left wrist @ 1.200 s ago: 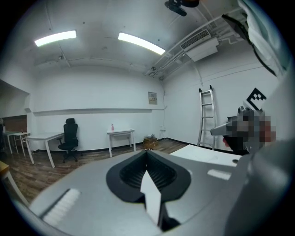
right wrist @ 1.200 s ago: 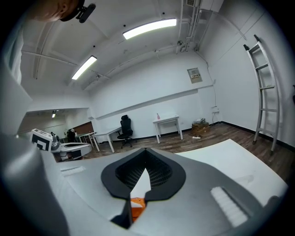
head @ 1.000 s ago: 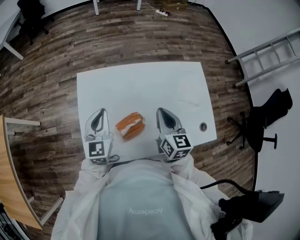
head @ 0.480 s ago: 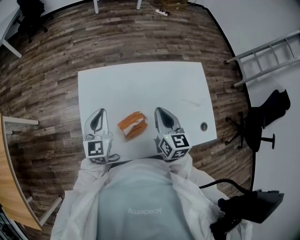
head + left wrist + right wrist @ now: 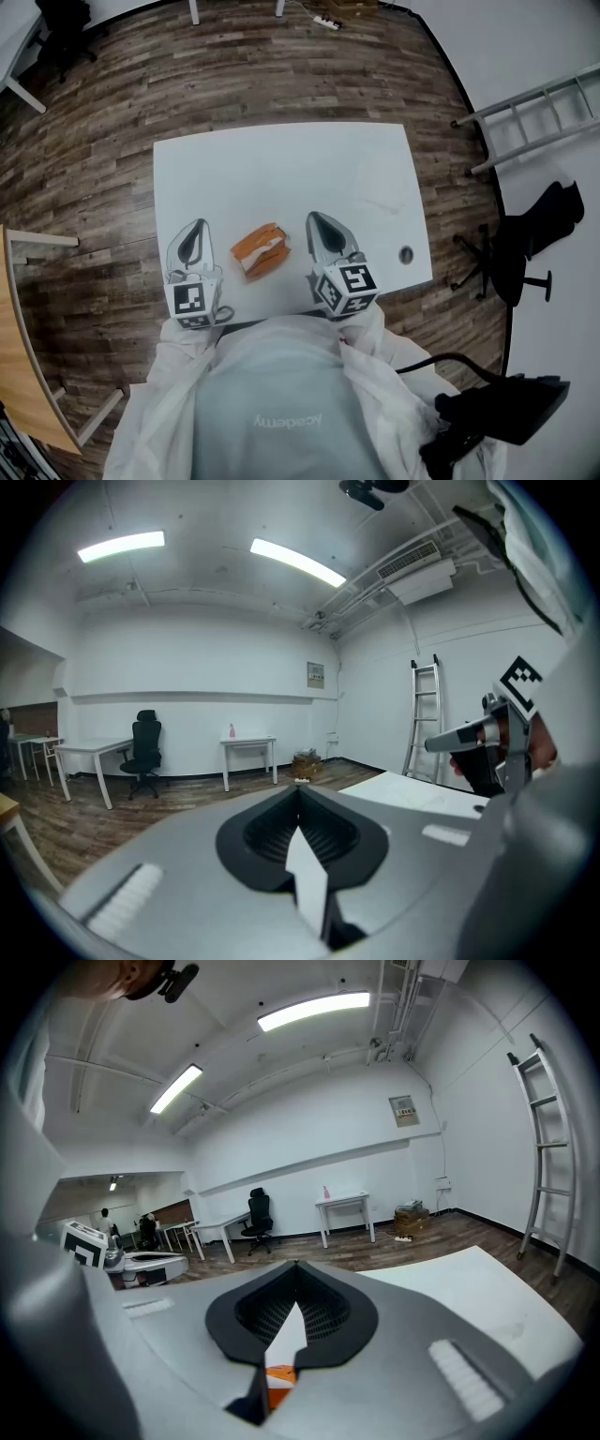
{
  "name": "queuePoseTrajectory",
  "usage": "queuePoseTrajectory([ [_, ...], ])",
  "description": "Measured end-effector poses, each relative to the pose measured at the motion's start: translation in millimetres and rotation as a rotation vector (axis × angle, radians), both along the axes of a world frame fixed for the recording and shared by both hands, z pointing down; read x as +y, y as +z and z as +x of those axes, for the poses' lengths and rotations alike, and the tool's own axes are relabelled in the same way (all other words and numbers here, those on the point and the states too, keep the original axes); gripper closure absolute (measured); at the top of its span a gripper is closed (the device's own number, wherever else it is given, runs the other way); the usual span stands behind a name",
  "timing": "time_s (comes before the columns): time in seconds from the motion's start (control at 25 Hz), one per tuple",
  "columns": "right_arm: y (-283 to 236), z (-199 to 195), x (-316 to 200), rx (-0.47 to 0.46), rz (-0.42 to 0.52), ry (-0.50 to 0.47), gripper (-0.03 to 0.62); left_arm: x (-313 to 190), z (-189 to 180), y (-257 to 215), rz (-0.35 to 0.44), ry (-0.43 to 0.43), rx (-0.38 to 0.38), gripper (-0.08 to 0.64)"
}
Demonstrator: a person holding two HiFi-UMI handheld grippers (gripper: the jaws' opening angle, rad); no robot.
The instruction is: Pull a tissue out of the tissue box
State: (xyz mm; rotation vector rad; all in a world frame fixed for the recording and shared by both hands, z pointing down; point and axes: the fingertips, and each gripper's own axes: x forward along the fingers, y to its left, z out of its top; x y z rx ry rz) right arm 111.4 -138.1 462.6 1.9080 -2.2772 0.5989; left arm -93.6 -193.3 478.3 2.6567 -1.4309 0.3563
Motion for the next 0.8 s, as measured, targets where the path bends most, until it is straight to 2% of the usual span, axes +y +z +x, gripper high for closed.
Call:
queuePoseTrajectory([
  [0.8,7,10,-18,-0.085,0.009,-0.207,0.591,24,8,-13,0.014,-0.184,-0.091,0.56],
])
